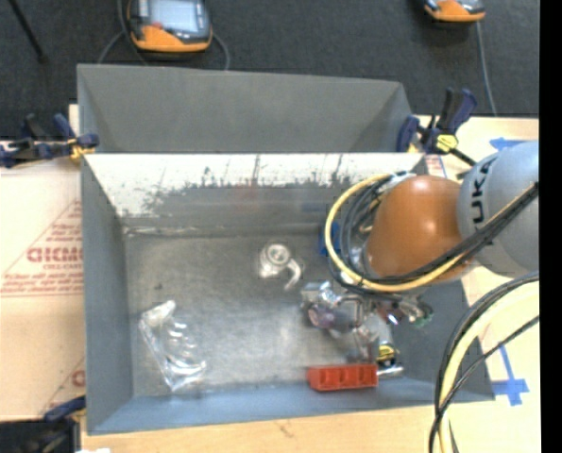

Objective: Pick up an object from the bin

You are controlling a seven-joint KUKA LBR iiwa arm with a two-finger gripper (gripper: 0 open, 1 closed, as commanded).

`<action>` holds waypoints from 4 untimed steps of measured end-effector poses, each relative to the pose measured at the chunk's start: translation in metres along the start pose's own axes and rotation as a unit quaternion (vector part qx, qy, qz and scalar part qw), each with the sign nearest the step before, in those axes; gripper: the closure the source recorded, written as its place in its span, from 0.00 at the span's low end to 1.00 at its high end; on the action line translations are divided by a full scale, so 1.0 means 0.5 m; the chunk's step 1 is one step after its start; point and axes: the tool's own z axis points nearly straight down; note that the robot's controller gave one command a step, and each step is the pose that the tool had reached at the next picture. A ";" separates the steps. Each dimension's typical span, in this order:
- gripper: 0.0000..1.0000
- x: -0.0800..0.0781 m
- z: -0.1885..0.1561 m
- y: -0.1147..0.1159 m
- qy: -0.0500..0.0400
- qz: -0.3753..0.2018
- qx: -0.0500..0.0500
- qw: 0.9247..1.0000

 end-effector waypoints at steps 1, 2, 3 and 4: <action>1.00 0.001 0.000 -0.004 0.000 0.001 0.001 1.000; 1.00 -0.003 -0.196 -0.090 -0.003 0.014 0.006 1.000; 0.00 -0.001 -0.187 -0.083 0.000 0.014 0.001 1.000; 0.00 -0.126 -0.004 -0.097 -0.002 -0.013 0.001 1.000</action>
Offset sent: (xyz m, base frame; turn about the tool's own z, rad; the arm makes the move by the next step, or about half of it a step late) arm 0.0000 0.0000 0.0000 0.0000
